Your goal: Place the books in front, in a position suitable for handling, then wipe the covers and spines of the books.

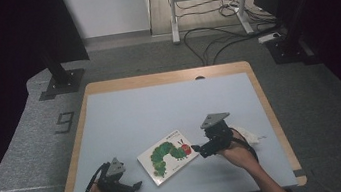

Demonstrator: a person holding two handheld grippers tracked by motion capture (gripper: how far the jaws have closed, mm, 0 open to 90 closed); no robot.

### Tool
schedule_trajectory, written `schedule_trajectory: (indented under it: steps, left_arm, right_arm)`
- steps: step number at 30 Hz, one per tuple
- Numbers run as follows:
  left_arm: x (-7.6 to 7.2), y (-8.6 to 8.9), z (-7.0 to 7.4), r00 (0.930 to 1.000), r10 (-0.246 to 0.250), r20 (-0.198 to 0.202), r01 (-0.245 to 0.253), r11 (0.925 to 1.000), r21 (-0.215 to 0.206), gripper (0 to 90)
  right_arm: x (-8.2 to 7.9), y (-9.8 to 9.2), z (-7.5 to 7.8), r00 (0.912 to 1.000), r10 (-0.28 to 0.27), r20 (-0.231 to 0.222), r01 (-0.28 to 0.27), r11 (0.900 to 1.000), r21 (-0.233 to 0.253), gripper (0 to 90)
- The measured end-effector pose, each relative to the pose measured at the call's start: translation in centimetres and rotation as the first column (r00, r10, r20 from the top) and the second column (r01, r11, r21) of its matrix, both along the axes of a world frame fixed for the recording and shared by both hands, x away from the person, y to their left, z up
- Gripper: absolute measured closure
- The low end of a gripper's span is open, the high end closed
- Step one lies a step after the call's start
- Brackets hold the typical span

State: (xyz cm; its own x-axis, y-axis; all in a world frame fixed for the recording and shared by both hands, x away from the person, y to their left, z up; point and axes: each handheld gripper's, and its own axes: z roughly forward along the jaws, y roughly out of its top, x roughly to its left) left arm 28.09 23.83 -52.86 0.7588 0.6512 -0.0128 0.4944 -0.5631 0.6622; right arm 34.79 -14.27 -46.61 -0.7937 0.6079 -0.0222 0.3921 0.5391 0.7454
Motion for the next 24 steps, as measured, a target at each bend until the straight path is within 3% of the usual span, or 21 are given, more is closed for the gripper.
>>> schedule_trajectory:
  steps: [6,24]
  left_arm:
    - [0.0,0.0,0.0,1.0000,0.000,-0.001,0.000,1.0000,-0.001,0.0]
    - [0.0,0.0,0.0,1.0000,0.000,-0.001,0.000,1.0000,-0.001,0.0]
  right_arm:
    - [-0.3,-2.2,0.3,0.9985,-0.054,0.006,0.054,0.999,0.002,5.3]
    - [-1.1,-7.0,0.8,0.9895,-0.144,0.011,0.145,0.989,-0.011,2.8]
